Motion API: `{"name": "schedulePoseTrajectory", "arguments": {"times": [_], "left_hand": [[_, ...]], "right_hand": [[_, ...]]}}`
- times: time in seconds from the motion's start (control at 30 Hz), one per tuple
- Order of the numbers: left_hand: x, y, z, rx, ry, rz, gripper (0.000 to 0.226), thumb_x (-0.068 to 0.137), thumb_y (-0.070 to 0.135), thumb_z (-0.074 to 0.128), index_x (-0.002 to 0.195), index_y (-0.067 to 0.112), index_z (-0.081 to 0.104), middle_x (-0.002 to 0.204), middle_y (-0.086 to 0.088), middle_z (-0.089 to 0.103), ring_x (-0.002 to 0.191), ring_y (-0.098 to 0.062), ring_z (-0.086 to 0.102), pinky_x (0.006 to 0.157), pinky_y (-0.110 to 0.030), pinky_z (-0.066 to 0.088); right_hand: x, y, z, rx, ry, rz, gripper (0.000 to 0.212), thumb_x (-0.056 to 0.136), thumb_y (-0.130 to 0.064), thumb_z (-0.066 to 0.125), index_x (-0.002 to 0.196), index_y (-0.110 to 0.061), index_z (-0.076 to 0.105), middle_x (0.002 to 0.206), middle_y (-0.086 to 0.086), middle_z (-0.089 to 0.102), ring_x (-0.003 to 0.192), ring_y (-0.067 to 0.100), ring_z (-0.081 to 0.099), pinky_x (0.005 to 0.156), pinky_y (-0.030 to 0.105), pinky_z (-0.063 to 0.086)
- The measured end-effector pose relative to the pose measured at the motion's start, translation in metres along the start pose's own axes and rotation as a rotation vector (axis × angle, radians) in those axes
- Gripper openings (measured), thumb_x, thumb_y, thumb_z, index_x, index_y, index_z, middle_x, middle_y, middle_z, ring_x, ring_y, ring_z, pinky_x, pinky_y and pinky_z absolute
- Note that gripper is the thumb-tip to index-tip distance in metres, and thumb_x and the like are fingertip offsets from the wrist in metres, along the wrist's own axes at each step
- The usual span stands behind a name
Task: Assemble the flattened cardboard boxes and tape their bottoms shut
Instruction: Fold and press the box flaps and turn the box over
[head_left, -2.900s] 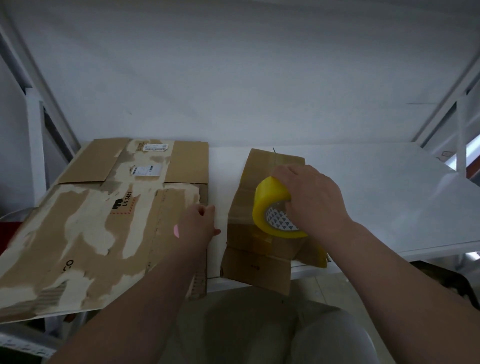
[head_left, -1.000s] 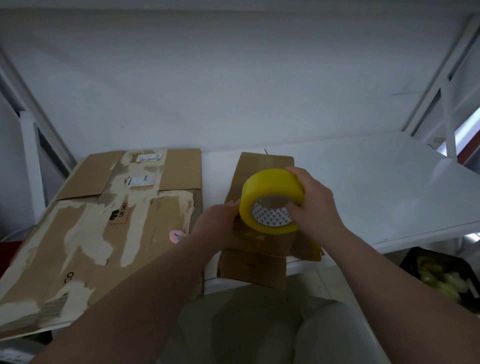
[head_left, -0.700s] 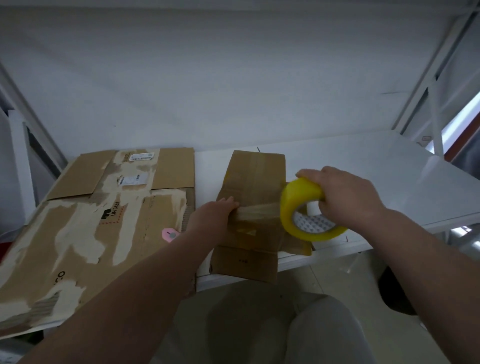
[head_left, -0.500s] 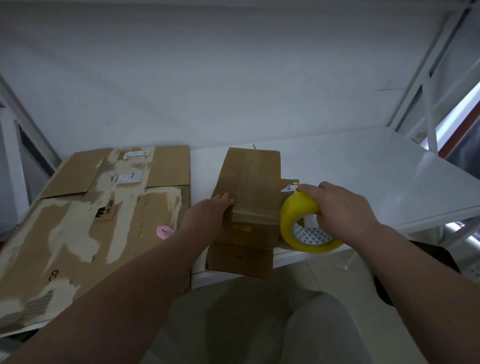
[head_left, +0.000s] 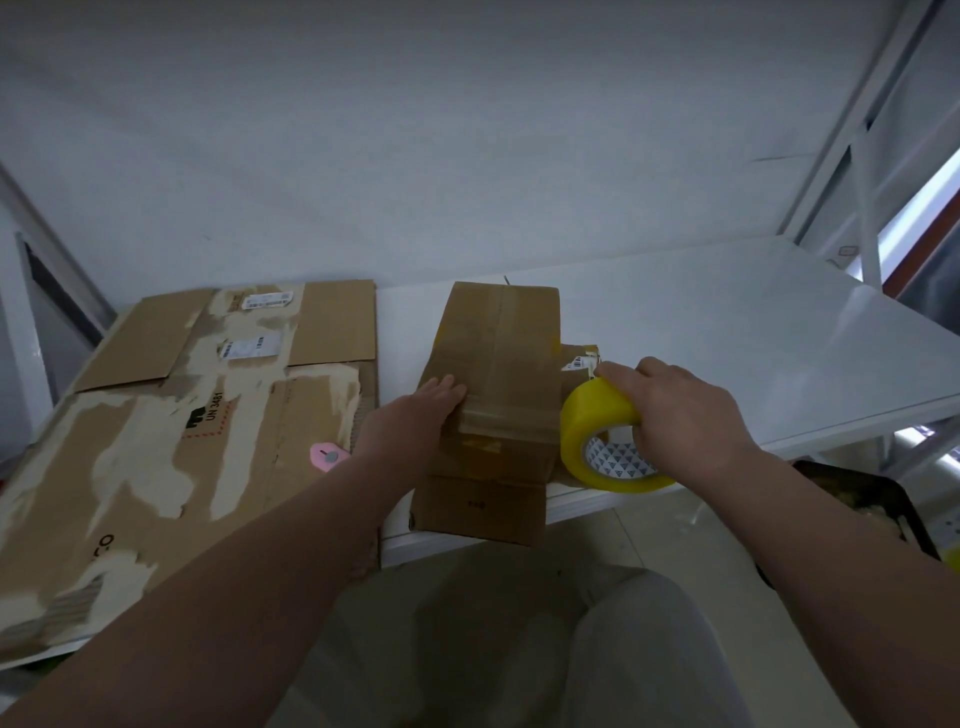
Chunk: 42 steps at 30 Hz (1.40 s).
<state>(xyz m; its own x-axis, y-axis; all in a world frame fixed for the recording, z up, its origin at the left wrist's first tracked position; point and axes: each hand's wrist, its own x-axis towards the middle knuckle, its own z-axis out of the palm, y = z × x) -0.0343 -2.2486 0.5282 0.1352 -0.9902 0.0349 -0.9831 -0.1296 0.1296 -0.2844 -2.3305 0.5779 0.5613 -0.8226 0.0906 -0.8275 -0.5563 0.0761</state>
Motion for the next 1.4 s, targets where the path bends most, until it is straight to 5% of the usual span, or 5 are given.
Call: {"name": "schedulePoseTrajectory", "arguments": {"times": [0.37,0.9,1.1,1.23,1.4], "left_hand": [[-0.004,0.023,0.006,0.245,-0.068,0.029,0.088,0.088,0.047,0.054,0.152,0.026,-0.002,0.161,-0.007,0.002,0.148,-0.026,0.005,0.115,-0.053,-0.006],[0.008,0.075,0.013,0.091,-0.115,0.228,0.08,0.092,0.049,0.052,0.152,0.033,0.001,0.161,-0.007,-0.001,0.145,-0.04,0.0,0.116,-0.051,0.002],[0.021,0.051,-0.007,0.187,-0.206,0.331,0.085,0.088,0.042,0.059,0.15,0.041,0.001,0.161,0.0,-0.001,0.148,-0.029,0.0,0.113,-0.06,-0.003],[0.004,0.047,-0.019,-0.059,-0.103,0.084,0.081,0.089,0.025,0.057,0.152,0.035,0.006,0.161,0.0,-0.002,0.148,-0.026,-0.004,0.115,-0.056,0.001],[-0.021,0.042,-0.016,-0.977,0.302,-0.639,0.043,0.073,0.031,0.055,0.115,0.021,0.054,0.114,-0.01,0.058,0.107,-0.034,0.054,0.091,-0.048,0.048]], "right_hand": [[0.001,-0.003,0.007,0.022,-0.015,0.03,0.068,0.091,-0.028,0.058,0.148,-0.034,0.021,0.133,0.002,0.046,0.119,0.023,0.049,0.086,0.033,0.048],[-0.011,-0.007,0.006,0.049,-0.046,-0.006,0.063,0.087,-0.042,0.057,0.142,-0.03,0.027,0.127,-0.001,0.051,0.111,0.021,0.055,0.081,0.032,0.047],[-0.011,-0.015,-0.002,0.39,-0.227,-0.091,0.081,0.076,-0.038,0.071,0.145,-0.032,0.028,0.135,-0.002,0.051,0.118,0.022,0.051,0.088,0.031,0.044],[-0.011,-0.032,-0.001,0.552,-0.333,-0.086,0.086,0.076,-0.04,0.074,0.146,-0.037,0.025,0.142,-0.003,0.045,0.123,0.021,0.047,0.094,0.034,0.046],[-0.002,-0.052,-0.001,0.549,-0.353,-0.044,0.084,0.075,-0.046,0.074,0.145,-0.032,0.029,0.14,-0.003,0.045,0.119,0.02,0.048,0.085,0.028,0.046]]}}
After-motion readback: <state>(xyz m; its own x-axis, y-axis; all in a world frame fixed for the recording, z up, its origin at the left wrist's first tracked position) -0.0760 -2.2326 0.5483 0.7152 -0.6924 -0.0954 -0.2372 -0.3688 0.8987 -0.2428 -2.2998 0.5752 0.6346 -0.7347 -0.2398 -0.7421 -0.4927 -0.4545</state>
